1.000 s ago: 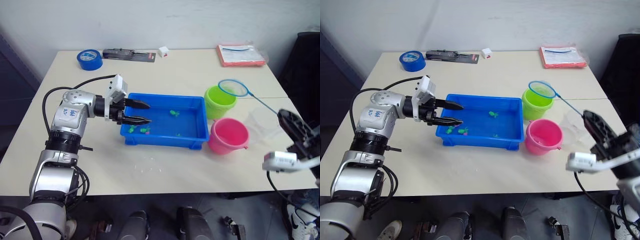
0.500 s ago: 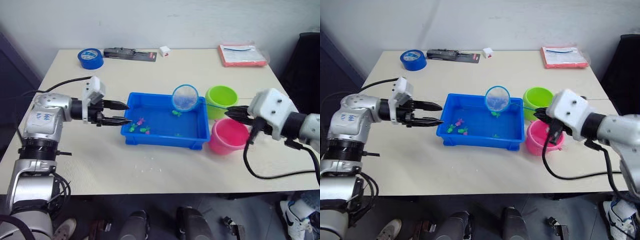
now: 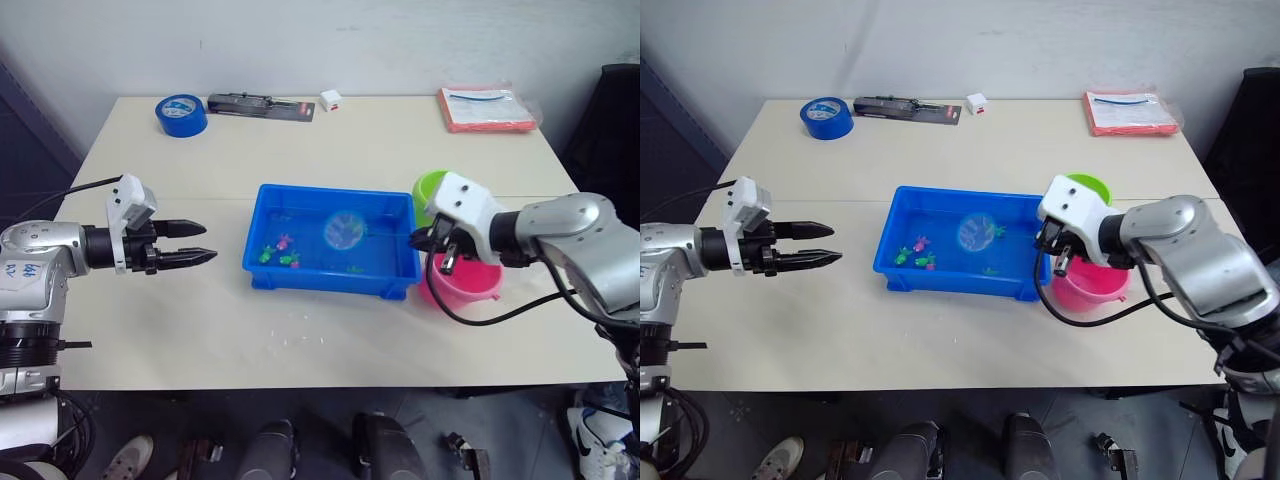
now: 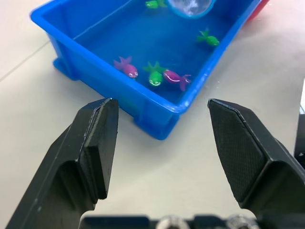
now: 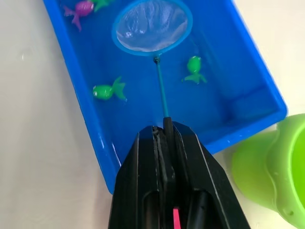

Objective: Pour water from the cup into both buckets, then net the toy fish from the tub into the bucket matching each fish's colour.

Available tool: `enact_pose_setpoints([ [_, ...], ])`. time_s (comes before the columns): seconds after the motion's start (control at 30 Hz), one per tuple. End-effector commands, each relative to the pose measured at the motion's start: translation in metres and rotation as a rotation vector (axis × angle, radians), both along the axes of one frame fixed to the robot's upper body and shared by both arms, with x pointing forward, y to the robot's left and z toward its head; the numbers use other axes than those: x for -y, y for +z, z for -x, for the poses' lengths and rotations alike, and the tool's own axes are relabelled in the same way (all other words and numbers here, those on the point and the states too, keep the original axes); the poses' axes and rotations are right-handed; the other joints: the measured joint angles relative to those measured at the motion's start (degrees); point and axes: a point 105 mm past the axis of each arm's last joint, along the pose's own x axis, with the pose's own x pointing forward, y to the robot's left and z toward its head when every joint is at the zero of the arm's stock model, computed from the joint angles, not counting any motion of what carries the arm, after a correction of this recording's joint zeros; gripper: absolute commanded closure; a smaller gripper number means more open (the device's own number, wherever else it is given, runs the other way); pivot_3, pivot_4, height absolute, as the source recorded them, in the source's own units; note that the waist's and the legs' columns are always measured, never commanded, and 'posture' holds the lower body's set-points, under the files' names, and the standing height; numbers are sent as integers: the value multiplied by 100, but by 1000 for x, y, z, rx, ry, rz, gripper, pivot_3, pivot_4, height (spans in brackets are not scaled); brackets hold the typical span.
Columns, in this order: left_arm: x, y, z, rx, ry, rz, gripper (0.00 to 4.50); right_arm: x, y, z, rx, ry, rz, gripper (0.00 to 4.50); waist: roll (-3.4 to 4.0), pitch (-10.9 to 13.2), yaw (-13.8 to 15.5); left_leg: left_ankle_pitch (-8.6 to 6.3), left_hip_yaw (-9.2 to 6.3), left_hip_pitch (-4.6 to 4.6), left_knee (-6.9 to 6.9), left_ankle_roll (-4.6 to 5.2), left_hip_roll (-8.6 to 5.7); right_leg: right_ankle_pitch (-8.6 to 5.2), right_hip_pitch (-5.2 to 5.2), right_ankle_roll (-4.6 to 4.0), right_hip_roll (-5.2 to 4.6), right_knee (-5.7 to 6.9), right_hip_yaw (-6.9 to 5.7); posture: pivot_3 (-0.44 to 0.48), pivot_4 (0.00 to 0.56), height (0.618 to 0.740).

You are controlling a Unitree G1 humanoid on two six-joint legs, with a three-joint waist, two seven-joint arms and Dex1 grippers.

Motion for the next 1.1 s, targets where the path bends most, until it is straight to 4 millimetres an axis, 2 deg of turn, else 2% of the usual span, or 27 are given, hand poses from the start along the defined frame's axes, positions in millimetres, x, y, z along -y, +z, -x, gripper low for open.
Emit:
enact_pose_setpoints([
  [0.03,0,17,5,63,3,4,1237,-6,16,-6,159,73,67,3702,0,0,-8,0,0,0,0,0,0,0,0,0,0,0,-1,0,150,737],
  [0.13,0,17,7,63,7,8,1237,-11,16,-9,243,120,103,3702,0,0,-21,0,3,0,-3,-1,2,0,-4,0,2,0,-2,0,150,737],
  [0.27,3,16,9,63,8,15,1237,-13,3,-12,311,163,196,3702,0,0,-21,-1,6,0,-3,-2,4,0,-7,0,5,2,-5,0,150,737],
  [0.8,7,17,14,64,4,22,1237,-26,-23,-6,304,261,258,3702,0,0,-20,-1,6,0,-1,-3,3,0,-5,0,5,1,-10,0,150,737],
  [1.1,9,20,15,67,6,23,1237,-35,-37,-9,305,274,298,3702,0,0,-17,-1,5,0,-2,-3,4,0,-5,0,7,1,-15,0,150,737],
])
